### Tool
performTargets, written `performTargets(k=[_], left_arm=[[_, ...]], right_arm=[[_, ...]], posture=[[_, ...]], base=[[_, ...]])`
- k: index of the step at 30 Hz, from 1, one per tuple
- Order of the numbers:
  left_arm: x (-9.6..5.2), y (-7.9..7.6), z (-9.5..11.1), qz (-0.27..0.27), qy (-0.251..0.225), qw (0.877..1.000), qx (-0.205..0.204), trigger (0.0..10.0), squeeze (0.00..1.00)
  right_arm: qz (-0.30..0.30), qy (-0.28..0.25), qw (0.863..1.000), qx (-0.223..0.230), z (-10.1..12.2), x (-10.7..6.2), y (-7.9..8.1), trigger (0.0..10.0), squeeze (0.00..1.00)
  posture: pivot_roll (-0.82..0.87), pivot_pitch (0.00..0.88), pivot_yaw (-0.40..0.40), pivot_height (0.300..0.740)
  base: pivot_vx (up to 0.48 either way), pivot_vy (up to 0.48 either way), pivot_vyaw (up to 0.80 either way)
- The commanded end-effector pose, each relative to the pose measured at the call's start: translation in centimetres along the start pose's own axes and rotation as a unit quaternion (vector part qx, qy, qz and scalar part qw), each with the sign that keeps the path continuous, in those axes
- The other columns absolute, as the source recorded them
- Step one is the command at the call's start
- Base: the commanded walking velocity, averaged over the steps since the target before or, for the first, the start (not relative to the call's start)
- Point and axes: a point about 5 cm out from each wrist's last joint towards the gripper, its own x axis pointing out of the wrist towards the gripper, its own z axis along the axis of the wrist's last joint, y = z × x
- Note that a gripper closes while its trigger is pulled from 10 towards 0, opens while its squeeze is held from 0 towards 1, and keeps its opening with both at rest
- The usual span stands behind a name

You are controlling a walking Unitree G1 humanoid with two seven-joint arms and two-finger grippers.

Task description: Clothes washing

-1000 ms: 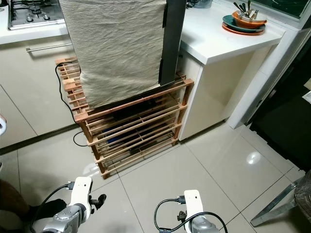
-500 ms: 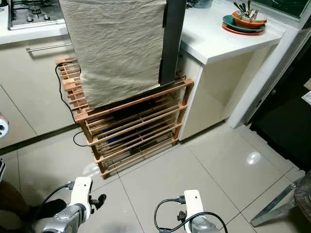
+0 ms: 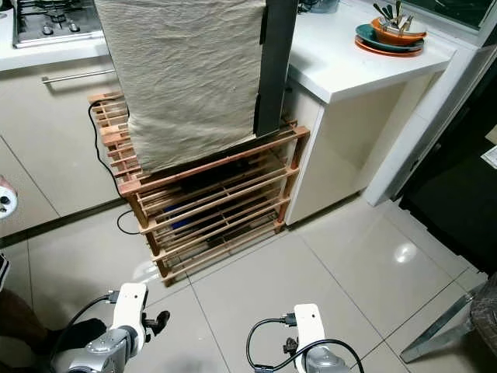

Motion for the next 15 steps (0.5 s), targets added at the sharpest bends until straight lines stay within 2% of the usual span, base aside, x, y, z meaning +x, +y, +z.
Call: performTargets(k=[1, 5, 6, 12, 15], left_arm=[[0.9, -0.1, 3.8, -0.015, 0.034, 0.979, 0.201, 10.0, 0.00], [0.9, -0.1, 3.9, -0.013, 0.034, 0.979, 0.201, 10.0, 0.00], [0.9, -0.3, 4.3, -0.003, 0.012, 0.984, 0.180, 10.0, 0.00], [0.9, -0.3, 4.2, 0.004, 0.005, 0.986, 0.169, 10.0, 0.00], [0.9, -0.3, 4.1, 0.004, 0.002, 0.987, 0.164, 10.0, 0.00]], right_arm=[[-0.090, -0.018, 0.980, 0.178, -3.7, -0.9, -2.1, 10.0, 0.00], [-0.091, -0.015, 0.981, 0.174, -3.7, -0.9, -2.1, 10.0, 0.00], [-0.083, -0.066, 0.983, 0.152, -1.4, -0.9, -3.2, 10.0, 0.00], [-0.075, -0.089, 0.983, 0.139, -0.3, -0.9, -3.6, 10.0, 0.00], [-0.064, -0.118, 0.979, 0.156, 0.4, -0.9, -3.2, 10.0, 0.00]], posture=[[-0.26, 0.000, 0.207, 0.740], [-0.26, 0.000, 0.207, 0.740], [-0.23, 0.000, 0.122, 0.740], [-0.23, 0.000, 0.113, 0.740], [-0.22, 0.000, 0.112, 0.740]], base=[[0.000, 0.000, 0.00], [0.000, 0.000, 0.00], [0.000, 0.000, 0.00], [0.000, 0.000, 0.00], [0.000, 0.000, 0.00]])
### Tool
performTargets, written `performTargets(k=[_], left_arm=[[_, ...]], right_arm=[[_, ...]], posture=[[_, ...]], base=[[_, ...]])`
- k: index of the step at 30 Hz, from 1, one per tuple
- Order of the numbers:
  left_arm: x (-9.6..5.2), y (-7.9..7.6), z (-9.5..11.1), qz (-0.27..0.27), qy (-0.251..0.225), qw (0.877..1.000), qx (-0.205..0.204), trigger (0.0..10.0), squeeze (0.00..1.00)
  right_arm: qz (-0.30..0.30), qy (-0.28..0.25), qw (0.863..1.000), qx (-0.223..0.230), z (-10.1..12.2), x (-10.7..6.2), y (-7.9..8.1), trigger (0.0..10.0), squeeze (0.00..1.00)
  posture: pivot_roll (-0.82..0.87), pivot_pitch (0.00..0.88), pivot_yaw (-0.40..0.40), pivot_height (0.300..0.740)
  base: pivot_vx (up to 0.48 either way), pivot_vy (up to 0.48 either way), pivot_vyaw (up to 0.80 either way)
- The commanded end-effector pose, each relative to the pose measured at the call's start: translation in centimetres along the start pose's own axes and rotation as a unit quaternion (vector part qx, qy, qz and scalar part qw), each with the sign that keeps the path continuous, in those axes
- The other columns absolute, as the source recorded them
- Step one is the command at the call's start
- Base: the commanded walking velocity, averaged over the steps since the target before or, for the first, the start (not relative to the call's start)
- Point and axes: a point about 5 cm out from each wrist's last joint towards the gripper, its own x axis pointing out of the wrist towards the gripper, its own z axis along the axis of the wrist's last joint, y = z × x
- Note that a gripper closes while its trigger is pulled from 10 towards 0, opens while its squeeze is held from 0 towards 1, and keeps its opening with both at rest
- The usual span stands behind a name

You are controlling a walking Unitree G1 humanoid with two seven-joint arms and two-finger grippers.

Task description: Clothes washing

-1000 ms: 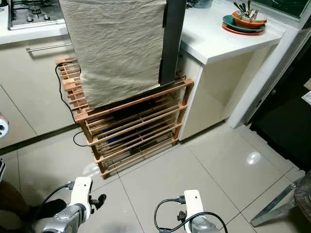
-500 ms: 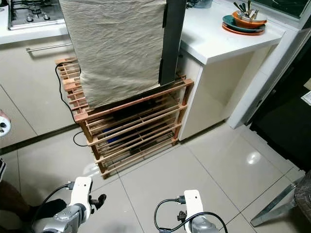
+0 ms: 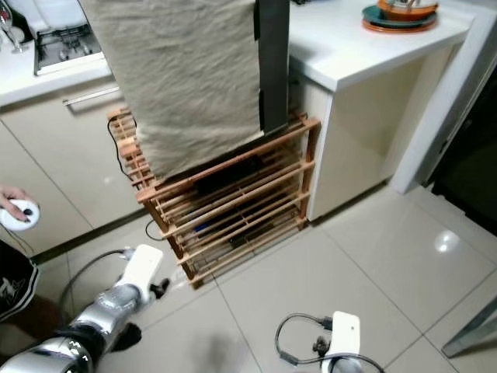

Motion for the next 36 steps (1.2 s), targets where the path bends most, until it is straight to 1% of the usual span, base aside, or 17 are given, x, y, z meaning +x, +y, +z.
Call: performTargets(k=[1, 5, 6, 8, 9, 12, 15, 17, 18, 19, 21, 24, 28, 33, 34, 35, 36], left_arm=[[-0.1, 1.1, 0.0, 0.015, 0.001, 1.000, 0.006, 10.0, 0.00], [-0.1, 1.7, 1.0, 0.029, -0.035, 0.999, 0.001, 10.0, 0.00], [-0.2, 2.2, 3.4, 0.020, -0.091, 0.996, -0.005, 10.0, 0.51], [-0.2, 2.2, 4.3, 0.012, -0.111, 0.994, -0.009, 10.0, 0.51], [-0.5, 2.3, 5.9, -0.004, -0.153, 0.988, -0.011, 10.0, 1.00], [-1.5, 2.8, 9.1, -0.029, -0.243, 0.970, -0.007, 10.0, 1.00], [-1.9, 3.0, 9.8, -0.034, -0.262, 0.964, -0.001, 10.0, 1.00], [-2.7, 3.5, 10.8, -0.038, -0.296, 0.954, 0.004, 10.0, 1.00], [-3.5, 3.9, 11.4, -0.021, -0.321, 0.947, 0.010, 10.0, 1.00], [-3.5, 3.9, 11.4, -0.021, -0.321, 0.947, 0.010, 10.0, 1.00], [-4.3, 3.8, 11.6, -0.015, -0.341, 0.940, 0.012, 10.0, 1.00], [-4.9, 3.4, 11.9, -0.014, -0.352, 0.936, 0.011, 10.0, 1.00], [-7.1, 2.0, 13.3, -0.017, -0.403, 0.915, 0.008, 10.0, 1.00], [-8.0, 1.7, 13.6, -0.008, -0.404, 0.914, -0.029, 10.0, 1.00], [-8.5, 1.5, 13.8, -0.012, -0.406, 0.913, -0.038, 10.0, 0.11], [-9.2, 1.3, 14.4, -0.016, -0.423, 0.905, -0.042, 10.0, 0.00], [-9.7, 1.2, 14.7, -0.018, -0.436, 0.899, -0.043, 10.0, 0.00]], right_arm=[[0.007, -0.009, 1.000, 0.018, -0.1, 0.0, 0.5, 10.0, 0.00], [0.005, -0.057, 0.998, -0.015, 1.2, -0.1, 0.7, 10.0, 0.00], [0.005, -0.150, 0.988, -0.042, 3.9, -0.6, 0.6, 10.0, 0.00], [0.006, -0.183, 0.982, -0.049, 4.9, -0.9, 0.6, 10.0, 0.00], [0.011, -0.233, 0.969, -0.076, 6.7, -1.7, 0.7, 10.0, 1.00], [0.019, -0.321, 0.939, -0.126, 10.2, -4.1, 1.5, 10.0, 1.00], [0.016, -0.346, 0.930, -0.127, 11.2, -4.9, 1.8, 10.0, 1.00], [0.011, -0.386, 0.914, -0.122, 12.6, -6.5, 2.2, 10.0, 1.00], [0.012, -0.423, 0.897, -0.129, 14.3, -8.3, 2.9, 10.0, 1.00], [0.012, -0.423, 0.897, -0.129, 14.3, -8.3, 2.9, 10.0, 1.00], [0.003, -0.443, 0.882, -0.159, 15.5, -9.7, 3.4, 10.0, 1.00], [0.014, -0.445, 0.879, -0.169, 16.1, -10.4, 3.7, 10.0, 1.00], [0.037, -0.439, 0.881, -0.173, 17.6, -10.7, 4.1, 10.0, 1.00], [0.051, -0.435, 0.881, -0.176, 18.2, -10.9, 4.2, 10.0, 1.00], [0.039, -0.422, 0.888, -0.177, 18.3, -10.7, 4.0, 10.0, 1.00], [0.034, -0.395, 0.904, -0.160, 18.1, -10.3, 3.8, 10.0, 1.00], [0.032, -0.375, 0.915, -0.147, 17.9, -9.9, 3.7, 10.0, 1.00]], posture=[[-0.22, 0.000, 0.112, 0.740], [-0.22, 0.000, 0.122, 0.740], [-0.23, 0.000, 0.142, 0.740], [-0.23, 0.000, 0.145, 0.740], [-0.23, 0.000, 0.156, 0.740], [-0.23, 0.000, 0.177, 0.740], [-0.24, 0.000, 0.182, 0.740], [-0.24, 0.000, 0.180, 0.740], [-0.24, 0.000, 0.149, 0.740], [-0.24, 0.000, 0.149, 0.740], [-0.24, 0.000, 0.124, 0.740], [-0.22, 0.000, 0.083, 0.740], [-0.21, 0.000, 0.003, 0.740], [-0.20, 0.000, -0.031, 0.740], [-0.19, 0.000, -0.047, 0.740], [-0.19, 0.000, -0.052, 0.740], [-0.19, 0.000, -0.052, 0.740]], base=[[0.000, 0.000, 0.00], [0.000, 0.000, 0.00], [0.000, 0.000, 0.00], [0.000, 0.000, 0.00], [0.000, 0.000, 0.00], [0.000, 0.000, 0.00], [0.000, 0.000, 0.00], [0.000, 0.000, 0.00], [0.000, 0.000, 0.00], [0.000, 0.000, 0.00], [0.000, 0.000, 0.00], [0.000, 0.000, 0.00], [0.000, 0.000, 0.00], [0.000, 0.000, 0.00], [0.000, 0.000, 0.00], [0.000, 0.000, 0.00], [0.000, 0.000, 0.00]])
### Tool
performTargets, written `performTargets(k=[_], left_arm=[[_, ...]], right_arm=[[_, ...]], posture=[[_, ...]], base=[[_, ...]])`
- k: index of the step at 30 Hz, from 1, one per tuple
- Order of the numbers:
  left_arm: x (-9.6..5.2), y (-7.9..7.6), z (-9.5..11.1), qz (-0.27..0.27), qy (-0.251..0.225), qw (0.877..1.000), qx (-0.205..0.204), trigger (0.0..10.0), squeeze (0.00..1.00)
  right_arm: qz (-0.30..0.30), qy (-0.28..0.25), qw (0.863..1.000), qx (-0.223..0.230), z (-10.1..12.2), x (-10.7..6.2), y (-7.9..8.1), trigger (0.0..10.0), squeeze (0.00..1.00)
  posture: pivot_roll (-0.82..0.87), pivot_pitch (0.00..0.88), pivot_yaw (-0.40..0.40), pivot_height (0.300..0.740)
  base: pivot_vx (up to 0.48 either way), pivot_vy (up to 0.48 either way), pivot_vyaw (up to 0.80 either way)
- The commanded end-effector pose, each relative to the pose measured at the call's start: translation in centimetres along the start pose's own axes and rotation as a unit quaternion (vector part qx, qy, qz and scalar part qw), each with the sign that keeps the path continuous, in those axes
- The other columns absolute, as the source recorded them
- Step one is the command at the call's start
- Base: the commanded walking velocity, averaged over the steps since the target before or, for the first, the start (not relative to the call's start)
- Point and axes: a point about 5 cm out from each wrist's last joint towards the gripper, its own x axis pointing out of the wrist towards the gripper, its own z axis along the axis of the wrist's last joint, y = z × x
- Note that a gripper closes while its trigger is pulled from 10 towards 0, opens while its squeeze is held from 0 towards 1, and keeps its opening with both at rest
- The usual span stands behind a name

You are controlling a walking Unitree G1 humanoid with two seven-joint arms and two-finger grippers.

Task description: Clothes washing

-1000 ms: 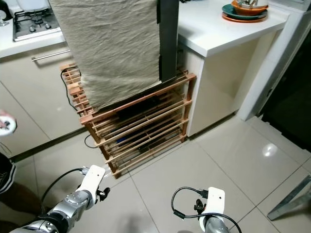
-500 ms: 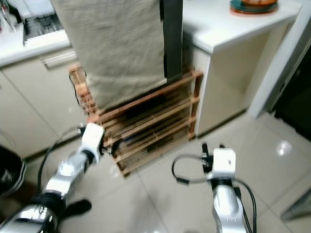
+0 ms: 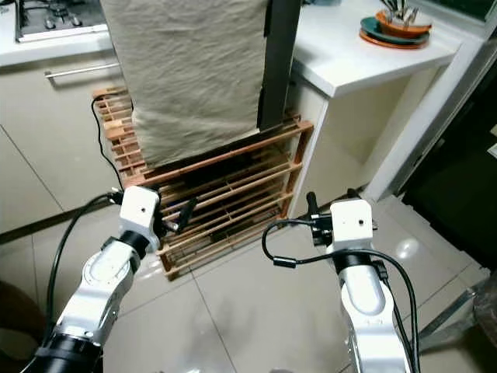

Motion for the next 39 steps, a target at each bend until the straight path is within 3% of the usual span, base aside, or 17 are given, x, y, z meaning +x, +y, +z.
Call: performTargets(k=[1, 4, 5, 9, 12, 13, 19, 22, 31, 39], left_arm=[[0.1, -0.3, 1.5, 0.001, -0.025, 1.000, 0.002, 10.0, 0.00], [0.3, -0.3, 2.5, 0.000, -0.033, 0.999, 0.014, 10.0, 0.00], [0.4, -0.2, 2.6, 0.007, -0.014, 0.999, 0.028, 10.0, 0.00], [0.4, -0.3, 2.9, -0.013, -0.009, 1.000, 0.003, 10.0, 0.00], [0.7, -0.2, 4.2, -0.009, -0.041, 0.999, 0.027, 10.0, 0.00], [1.4, 0.0, 4.7, 0.011, -0.033, 0.997, 0.065, 10.0, 0.00], [1.9, 0.5, 6.3, 0.006, -0.049, 0.999, 0.023, 10.0, 0.00], [2.1, 0.4, 6.7, -0.006, -0.044, 0.998, 0.054, 10.0, 0.00], [2.2, 0.7, 7.7, -0.002, -0.048, 0.998, 0.032, 10.0, 0.00], [2.2, 1.3, 8.0, 0.003, -0.048, 0.998, 0.045, 10.0, 0.00]], right_arm=[[-0.022, 0.043, 0.998, 0.040, -0.6, 0.1, -0.6, 10.0, 0.00], [-0.035, 0.058, 0.993, 0.095, -0.7, 0.1, -0.5, 10.0, 0.00], [-0.039, 0.054, 0.992, 0.104, -0.5, 0.2, -0.4, 10.0, 0.00], [-0.039, 0.052, 0.993, 0.102, -0.2, 0.2, -0.2, 10.0, 0.00], [-0.048, 0.054, 0.991, 0.115, 0.2, 0.4, -0.1, 10.0, 0.00], [-0.055, 0.049, 0.989, 0.126, 0.8, 0.6, 0.0, 10.0, 0.00], [-0.054, 0.040, 0.990, 0.125, 1.9, 0.9, 0.4, 10.0, 0.00], [-0.027, 0.040, 0.994, 0.102, 2.3, 1.1, 1.3, 10.0, 0.00], [-0.019, 0.026, 0.994, 0.103, 3.7, 1.5, 1.7, 10.0, 0.00], [-0.011, 0.013, 0.996, 0.092, 4.7, 2.0, 1.6, 10.0, 0.00]], posture=[[-0.18, 0.000, -0.052, 0.740], [-0.17, 0.000, -0.034, 0.740], [-0.17, 0.000, -0.018, 0.740], [-0.17, 0.000, 0.000, 0.740], [-0.17, 0.000, 0.024, 0.740], [-0.17, 0.000, 0.033, 0.740], [-0.17, 0.000, 0.056, 0.740], [-0.16, 0.000, 0.062, 0.740], [-0.16, 0.000, 0.062, 0.740], [-0.16, 0.000, 0.055, 0.740]], base=[[0.000, 0.000, -0.77], [0.000, 0.000, -0.78], [0.000, 0.000, -0.79], [0.000, 0.000, -0.79], [0.000, 0.000, -0.79], [0.000, 0.000, -0.79], [0.000, 0.000, -0.80], [0.361, 0.000, -0.80], [0.344, 0.000, -0.80], [0.353, 0.000, -0.80]])
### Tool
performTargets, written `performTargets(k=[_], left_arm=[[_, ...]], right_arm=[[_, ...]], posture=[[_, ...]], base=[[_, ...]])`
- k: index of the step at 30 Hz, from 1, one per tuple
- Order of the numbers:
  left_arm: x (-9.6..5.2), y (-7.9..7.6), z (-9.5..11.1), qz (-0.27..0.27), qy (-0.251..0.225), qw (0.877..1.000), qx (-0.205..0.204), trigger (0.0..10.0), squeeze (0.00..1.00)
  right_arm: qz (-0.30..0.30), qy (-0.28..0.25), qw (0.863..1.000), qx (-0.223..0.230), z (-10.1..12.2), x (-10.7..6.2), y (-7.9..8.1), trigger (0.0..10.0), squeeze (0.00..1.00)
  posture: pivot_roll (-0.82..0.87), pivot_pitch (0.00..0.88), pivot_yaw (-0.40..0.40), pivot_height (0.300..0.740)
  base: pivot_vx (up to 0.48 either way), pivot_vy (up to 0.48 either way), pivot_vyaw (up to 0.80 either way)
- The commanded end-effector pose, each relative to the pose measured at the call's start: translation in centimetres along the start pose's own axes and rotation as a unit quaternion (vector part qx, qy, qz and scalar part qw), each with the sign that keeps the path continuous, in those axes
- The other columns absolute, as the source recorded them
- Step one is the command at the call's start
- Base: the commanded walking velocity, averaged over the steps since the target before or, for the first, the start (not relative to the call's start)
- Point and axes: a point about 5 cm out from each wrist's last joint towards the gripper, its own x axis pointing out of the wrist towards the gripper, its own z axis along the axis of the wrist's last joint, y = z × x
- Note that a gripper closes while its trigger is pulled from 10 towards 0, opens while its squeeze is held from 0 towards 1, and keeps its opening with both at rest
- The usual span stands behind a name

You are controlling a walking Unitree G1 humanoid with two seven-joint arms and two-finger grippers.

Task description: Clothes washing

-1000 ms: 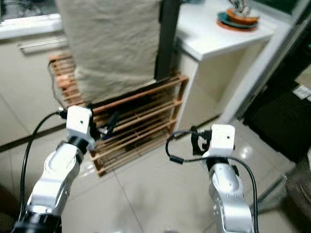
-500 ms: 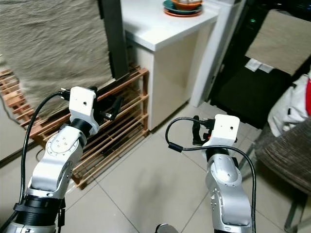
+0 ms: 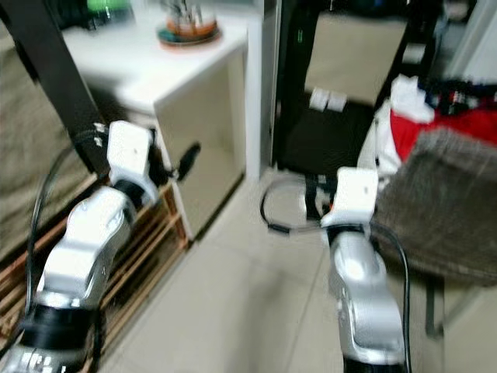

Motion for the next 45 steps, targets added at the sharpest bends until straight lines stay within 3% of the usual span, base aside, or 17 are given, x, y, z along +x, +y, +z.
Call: performTargets(k=[1, 7, 10, 15, 22, 26, 37, 45], left_arm=[[0.2, -0.2, 0.0, -0.002, 0.009, 1.000, 0.000, 10.0, 0.00], [0.0, -0.2, -0.1, -0.002, 0.012, 1.000, -0.001, 10.0, 0.00], [-0.2, -0.1, -0.2, -0.002, 0.014, 1.000, -0.001, 10.0, 0.00], [-0.4, 0.0, -0.5, 0.003, 0.022, 1.000, -0.003, 10.0, 0.00], [-1.1, -0.1, -1.2, 0.004, 0.038, 0.999, -0.011, 10.0, 0.00], [-1.4, -0.1, -1.8, 0.005, 0.048, 0.999, -0.012, 10.0, 0.00], [-0.8, 0.0, -0.7, 0.005, 0.038, 0.999, -0.014, 10.0, 0.00], [-0.6, -0.1, -0.6, 0.001, 0.037, 0.999, -0.018, 10.0, 0.00]], right_arm=[[0.000, -0.005, 1.000, -0.007, 0.5, 0.0, -0.4, 10.0, 0.00], [0.019, -0.015, 1.000, 0.010, 0.9, 0.1, 0.3, 10.0, 0.00], [0.035, -0.016, 0.999, -0.022, 1.1, 0.1, 0.6, 10.0, 0.00], [0.044, -0.016, 0.998, -0.030, 1.2, 0.1, 0.9, 10.0, 0.00], [0.061, -0.025, 0.998, -0.017, 1.8, 0.1, 1.4, 10.0, 0.00], [0.061, -0.032, 0.998, 0.013, 2.2, 0.0, 1.7, 10.0, 0.00], [0.040, -0.031, 0.999, 0.020, 2.3, 0.2, 1.2, 10.0, 0.00], [0.052, -0.030, 0.998, 0.024, 2.2, -0.1, 1.8, 10.0, 0.00]], posture=[[-0.15, 0.000, 0.056, 0.740], [-0.15, 0.000, 0.052, 0.740], [-0.15, 0.000, 0.050, 0.740], [-0.15, 0.000, 0.045, 0.740], [-0.15, 0.000, 0.045, 0.740], [-0.15, 0.000, 0.047, 0.740], [-0.15, 0.000, 0.053, 0.740], [-0.15, 0.000, 0.061, 0.740]], base=[[0.352, 0.000, -0.80], [0.353, 0.000, -0.20], [0.352, 0.000, 0.00], [0.354, 0.000, 0.80], [0.350, 0.000, 0.80], [0.346, 0.000, 0.20], [0.348, 0.000, 0.00], [0.360, 0.000, 0.00]])
